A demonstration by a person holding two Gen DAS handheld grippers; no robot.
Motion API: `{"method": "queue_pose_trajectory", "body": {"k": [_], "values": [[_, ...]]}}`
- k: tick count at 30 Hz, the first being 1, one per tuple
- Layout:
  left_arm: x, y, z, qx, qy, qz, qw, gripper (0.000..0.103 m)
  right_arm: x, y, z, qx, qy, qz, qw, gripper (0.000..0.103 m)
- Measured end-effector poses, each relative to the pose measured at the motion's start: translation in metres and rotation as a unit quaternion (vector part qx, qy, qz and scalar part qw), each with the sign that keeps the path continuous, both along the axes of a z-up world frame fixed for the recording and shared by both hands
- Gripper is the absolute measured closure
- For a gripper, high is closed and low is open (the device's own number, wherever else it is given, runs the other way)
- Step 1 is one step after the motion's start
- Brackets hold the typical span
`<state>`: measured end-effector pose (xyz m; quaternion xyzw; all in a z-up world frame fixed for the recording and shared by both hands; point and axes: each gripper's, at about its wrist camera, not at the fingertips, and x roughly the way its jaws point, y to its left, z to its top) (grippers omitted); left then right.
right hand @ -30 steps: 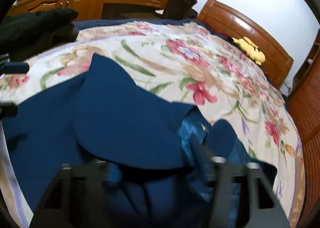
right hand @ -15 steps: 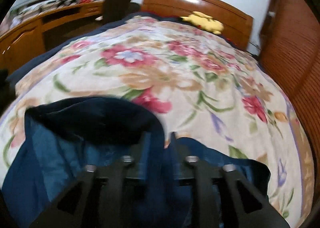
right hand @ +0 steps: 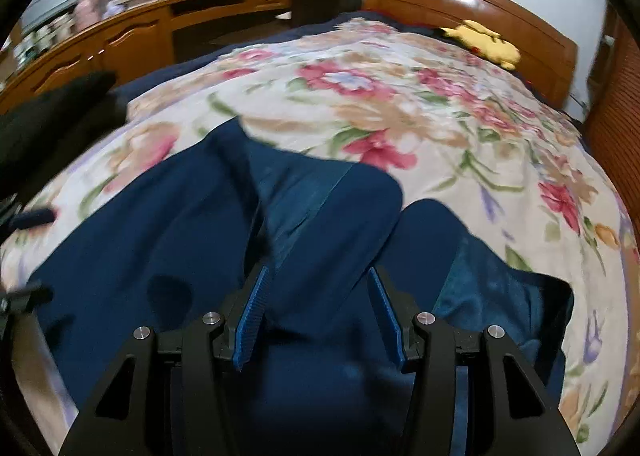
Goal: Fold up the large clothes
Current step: 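Smooth the folded jacket with the right tool and lift it away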
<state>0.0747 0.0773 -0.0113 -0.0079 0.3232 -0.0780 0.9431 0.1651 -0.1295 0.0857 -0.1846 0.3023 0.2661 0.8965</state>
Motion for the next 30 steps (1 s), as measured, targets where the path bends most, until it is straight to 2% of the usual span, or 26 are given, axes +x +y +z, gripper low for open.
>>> {"method": "queue_pose_trajectory", "body": {"k": [6,12,19,24,27,29,30], "values": [[-0.001,-0.003,-0.001,0.002,0.001,-0.004,1.0,0.023,0.014,-0.024,0.007,0.021,0.016,-0.015,1.0,0.048],[0.0,-0.005,-0.002,0.002,0.003,-0.007,1.0,0.023,0.005,-0.031,0.014,0.046,0.013,-0.014,0.999,0.047],[0.0,-0.014,-0.006,0.014,0.009,-0.015,0.9997,0.023,0.0,-0.028,0.003,0.016,0.033,-0.016,0.999,0.047],[0.001,-0.018,-0.008,0.018,0.013,-0.016,0.9996,0.023,0.018,-0.024,-0.017,-0.001,0.084,-0.024,0.996,0.047],[0.0,-0.018,-0.008,0.017,0.013,-0.016,0.9996,0.023,0.021,-0.021,-0.02,0.004,0.095,-0.015,0.995,0.048],[0.0,-0.019,-0.008,0.018,0.013,-0.016,0.9996,0.023,0.021,-0.017,-0.019,0.009,0.101,0.005,0.995,0.079],[0.0,-0.018,-0.008,0.018,0.014,-0.016,0.9996,0.023,0.022,-0.016,-0.018,0.006,0.101,0.012,0.995,0.087]]}}
